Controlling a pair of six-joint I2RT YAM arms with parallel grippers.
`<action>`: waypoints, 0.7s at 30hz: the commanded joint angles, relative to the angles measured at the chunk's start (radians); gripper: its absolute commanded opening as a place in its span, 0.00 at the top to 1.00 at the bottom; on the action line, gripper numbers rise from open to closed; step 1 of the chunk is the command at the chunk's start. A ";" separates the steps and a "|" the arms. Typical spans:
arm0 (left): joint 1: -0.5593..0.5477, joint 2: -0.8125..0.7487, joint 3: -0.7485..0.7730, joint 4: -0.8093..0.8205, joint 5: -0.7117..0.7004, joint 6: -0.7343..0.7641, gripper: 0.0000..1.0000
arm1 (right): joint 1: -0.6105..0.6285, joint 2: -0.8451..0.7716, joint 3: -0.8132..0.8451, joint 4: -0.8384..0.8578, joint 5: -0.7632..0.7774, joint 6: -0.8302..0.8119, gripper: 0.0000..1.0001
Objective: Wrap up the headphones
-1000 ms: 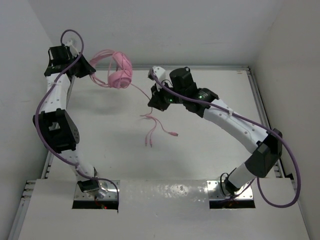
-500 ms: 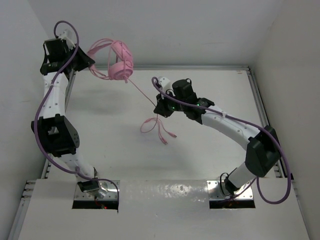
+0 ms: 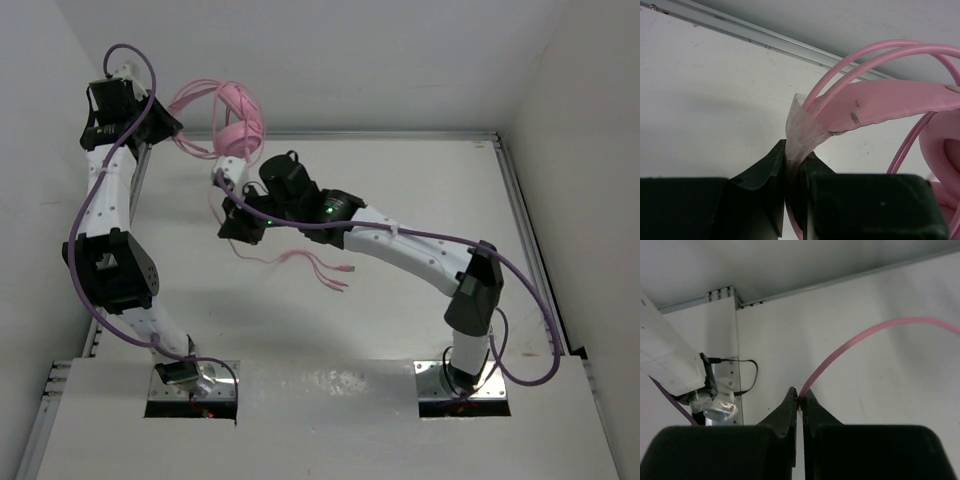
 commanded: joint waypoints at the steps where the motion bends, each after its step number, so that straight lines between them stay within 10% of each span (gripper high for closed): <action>1: -0.005 -0.064 0.014 0.073 0.015 -0.057 1.00 | 0.031 0.097 0.087 -0.060 -0.047 -0.032 1.00; 11: 0.006 -0.069 0.002 0.080 0.254 -0.170 1.00 | -0.093 -0.012 -0.261 0.173 -0.024 0.108 1.00; 21: -0.040 -0.112 -0.061 0.033 0.219 -0.110 1.00 | -0.049 0.255 0.201 -0.023 -0.027 0.045 1.00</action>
